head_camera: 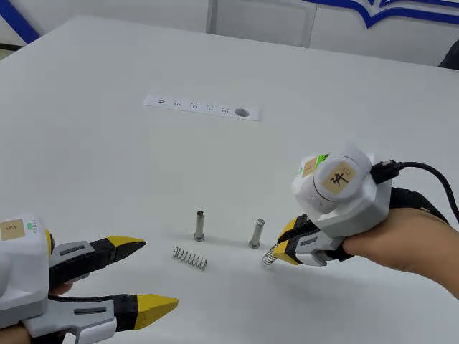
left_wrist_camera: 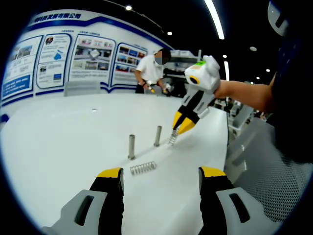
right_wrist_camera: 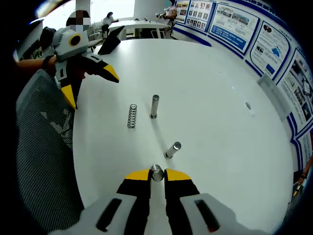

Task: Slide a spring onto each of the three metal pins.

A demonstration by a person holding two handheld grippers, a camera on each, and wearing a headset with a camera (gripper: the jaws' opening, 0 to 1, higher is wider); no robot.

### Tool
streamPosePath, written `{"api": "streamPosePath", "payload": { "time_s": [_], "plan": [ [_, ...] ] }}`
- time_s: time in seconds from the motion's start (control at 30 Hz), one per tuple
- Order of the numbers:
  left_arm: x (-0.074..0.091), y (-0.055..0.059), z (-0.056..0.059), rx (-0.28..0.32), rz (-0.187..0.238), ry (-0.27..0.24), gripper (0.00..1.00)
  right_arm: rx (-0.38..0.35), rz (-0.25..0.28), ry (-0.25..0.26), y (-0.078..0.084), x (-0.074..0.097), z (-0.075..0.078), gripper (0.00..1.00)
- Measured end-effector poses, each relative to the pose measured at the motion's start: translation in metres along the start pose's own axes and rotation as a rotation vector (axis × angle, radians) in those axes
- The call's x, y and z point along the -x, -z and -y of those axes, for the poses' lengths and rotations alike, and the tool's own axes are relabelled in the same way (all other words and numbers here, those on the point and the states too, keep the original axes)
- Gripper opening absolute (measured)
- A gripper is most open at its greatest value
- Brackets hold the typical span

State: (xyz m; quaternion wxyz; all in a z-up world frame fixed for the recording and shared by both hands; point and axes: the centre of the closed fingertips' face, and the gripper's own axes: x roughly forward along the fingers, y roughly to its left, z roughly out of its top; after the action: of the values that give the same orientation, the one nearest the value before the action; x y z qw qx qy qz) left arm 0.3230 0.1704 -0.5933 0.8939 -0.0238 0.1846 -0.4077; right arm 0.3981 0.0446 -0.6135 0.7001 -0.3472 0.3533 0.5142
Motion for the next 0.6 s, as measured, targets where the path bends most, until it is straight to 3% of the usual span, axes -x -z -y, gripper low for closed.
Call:
{"api": "streamPosePath", "payload": {
  "time_s": [0.33,0.6],
  "plan": [
    [0.0,0.0,0.002,-0.001,0.004,-0.001,0.63,-0.006,0.015,0.002,-0.017,0.021,0.005,0.11],
    [0.001,0.0,0.001,-0.002,0.009,-0.004,0.63,0.029,0.014,0.017,-0.036,0.037,0.013,0.11]
  ]
}}
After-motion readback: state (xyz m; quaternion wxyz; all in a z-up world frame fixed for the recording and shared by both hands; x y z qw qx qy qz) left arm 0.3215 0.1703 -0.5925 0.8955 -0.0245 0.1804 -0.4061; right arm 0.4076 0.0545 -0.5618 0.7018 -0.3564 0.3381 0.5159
